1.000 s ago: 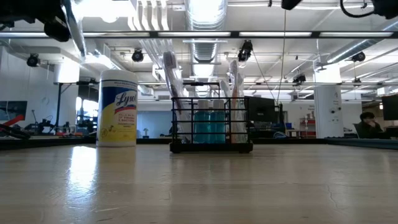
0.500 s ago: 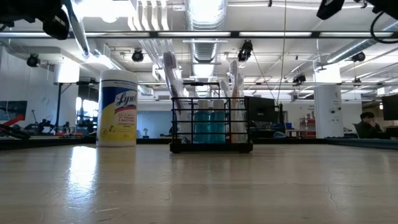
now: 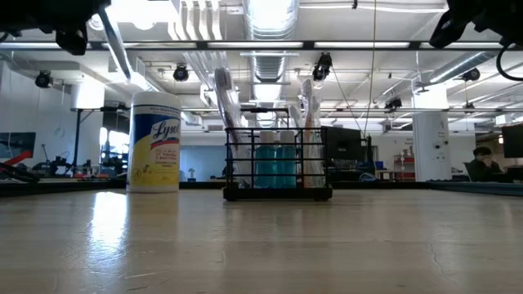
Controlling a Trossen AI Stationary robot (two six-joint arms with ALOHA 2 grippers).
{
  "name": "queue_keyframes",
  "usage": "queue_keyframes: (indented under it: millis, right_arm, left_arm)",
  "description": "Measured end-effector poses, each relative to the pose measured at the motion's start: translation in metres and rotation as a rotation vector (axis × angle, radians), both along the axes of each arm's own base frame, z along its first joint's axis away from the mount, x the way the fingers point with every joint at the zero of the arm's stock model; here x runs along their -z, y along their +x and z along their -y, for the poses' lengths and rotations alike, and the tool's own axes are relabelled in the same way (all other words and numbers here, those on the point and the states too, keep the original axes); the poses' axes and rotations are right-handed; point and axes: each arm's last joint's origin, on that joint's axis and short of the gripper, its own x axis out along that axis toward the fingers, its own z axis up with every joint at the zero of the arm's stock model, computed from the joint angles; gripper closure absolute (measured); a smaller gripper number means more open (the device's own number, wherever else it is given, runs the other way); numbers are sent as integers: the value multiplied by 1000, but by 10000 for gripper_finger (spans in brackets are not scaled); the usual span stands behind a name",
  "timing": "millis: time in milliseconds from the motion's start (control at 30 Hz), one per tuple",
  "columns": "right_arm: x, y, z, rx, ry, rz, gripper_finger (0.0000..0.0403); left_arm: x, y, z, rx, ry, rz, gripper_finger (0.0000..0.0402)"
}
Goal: Pick & Place toothbrushing station
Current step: Put the blue toothbrush into the black mesh organizer
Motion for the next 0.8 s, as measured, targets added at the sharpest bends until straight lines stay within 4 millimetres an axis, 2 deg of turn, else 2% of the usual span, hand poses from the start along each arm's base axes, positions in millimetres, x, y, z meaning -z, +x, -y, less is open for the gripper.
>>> queue_keyframes:
  millis: [100, 367, 500, 700, 800]
  right_arm:
    - [0, 0, 1, 37, 7, -1, 394]
    - [10, 11, -2, 51, -36, -96, 394]
    - [9, 14, -3, 73, -60, -64, 394]
    - [6, 16, -4, 90, -77, -17, 394]
    - [7, 17, -4, 94, -86, -22, 394]
  left_arm:
    - [1, 3, -4, -163, -48, 7, 381]
    - [14, 24, -3, -232, -51, 10, 381]
    - [20, 37, -8, -299, -84, -35, 381]
    - [25, 60, -17, -231, -117, -49, 381]
    - [30, 71, -26, -259, -136, -68, 381]
